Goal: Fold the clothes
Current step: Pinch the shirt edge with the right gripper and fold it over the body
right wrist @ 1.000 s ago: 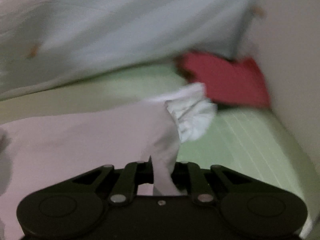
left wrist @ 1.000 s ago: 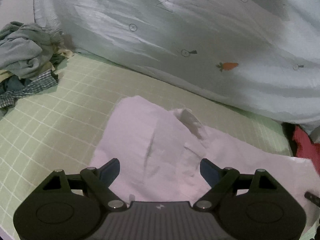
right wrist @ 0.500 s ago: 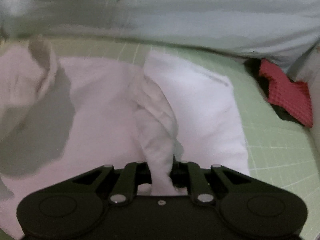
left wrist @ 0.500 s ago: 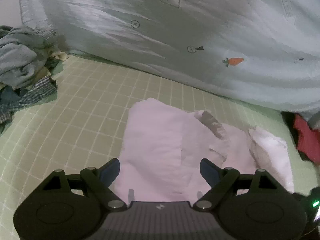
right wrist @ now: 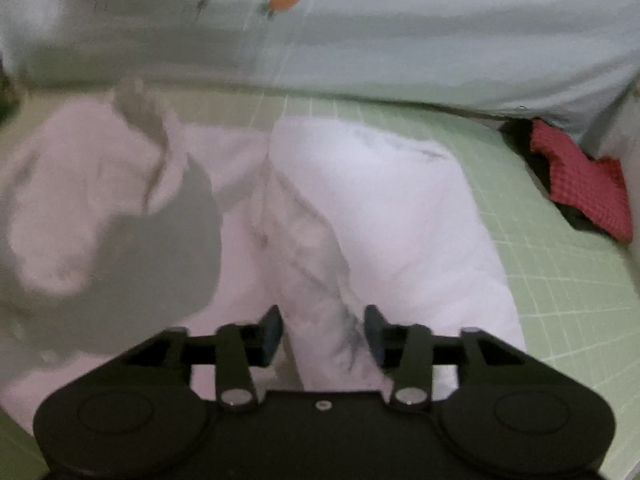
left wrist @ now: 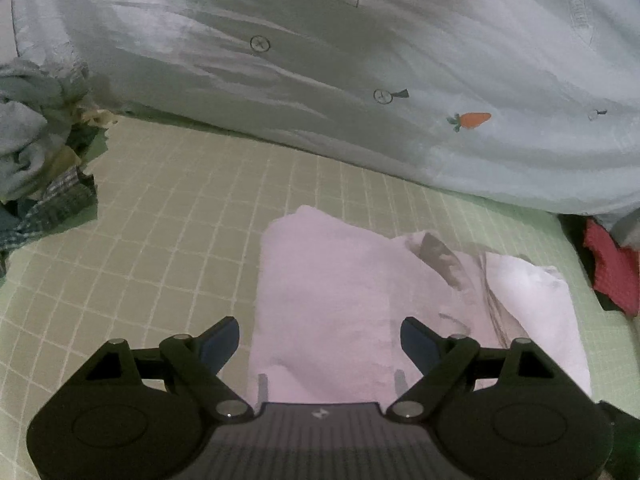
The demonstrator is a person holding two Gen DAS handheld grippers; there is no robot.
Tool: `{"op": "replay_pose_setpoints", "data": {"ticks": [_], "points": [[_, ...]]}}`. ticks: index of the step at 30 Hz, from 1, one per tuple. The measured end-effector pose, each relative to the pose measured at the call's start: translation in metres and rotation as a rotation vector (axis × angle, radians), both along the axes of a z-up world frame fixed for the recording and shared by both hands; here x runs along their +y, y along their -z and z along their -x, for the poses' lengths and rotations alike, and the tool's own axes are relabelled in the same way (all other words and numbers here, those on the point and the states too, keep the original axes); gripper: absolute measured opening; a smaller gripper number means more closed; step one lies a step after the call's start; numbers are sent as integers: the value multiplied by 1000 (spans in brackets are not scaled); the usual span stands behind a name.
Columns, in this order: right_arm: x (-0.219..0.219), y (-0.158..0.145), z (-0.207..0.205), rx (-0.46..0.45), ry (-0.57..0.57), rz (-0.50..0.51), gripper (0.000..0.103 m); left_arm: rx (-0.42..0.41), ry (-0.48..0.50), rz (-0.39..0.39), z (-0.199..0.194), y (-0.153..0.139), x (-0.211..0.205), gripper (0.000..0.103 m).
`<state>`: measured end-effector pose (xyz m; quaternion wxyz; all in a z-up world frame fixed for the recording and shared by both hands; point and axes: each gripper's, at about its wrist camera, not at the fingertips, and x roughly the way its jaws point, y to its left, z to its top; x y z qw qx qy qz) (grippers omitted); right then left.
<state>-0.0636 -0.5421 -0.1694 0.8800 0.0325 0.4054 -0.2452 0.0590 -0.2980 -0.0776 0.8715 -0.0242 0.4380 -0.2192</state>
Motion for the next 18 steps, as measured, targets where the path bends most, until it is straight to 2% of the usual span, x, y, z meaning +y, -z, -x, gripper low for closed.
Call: {"op": "replay_pose_setpoints", "data": {"ticks": [4,5,7,8,13,14,15,16,18], "points": [[-9,-27,23,-163,91,-92,63,3,10,3,6,0,-1,88],[-12,-32,25,-193,123,-90,64,2,10,3,9,0,-1,88],[-23,-35,31,-207,191,-74,75,3,10,2,14,0,-2,88],[-32,-32,34,-204,218,-88,77,5,11,2,17,0,-2,88],[-65,2,36,-206,264,-375,77,32,13,21,34,-1,-1,88],[-66,11,30,-191,263,-398,76,34,15,22,37,-1,-1,88],[-63,14,26,-182,263,-403,70,35,17,23,41,-1,0,88],[-60,17,22,-173,262,-408,55,34,18,18,44,-1,1,88],[-41,11,24,-207,200,-442,38,32,16,-1,51,1,5,88]]}}
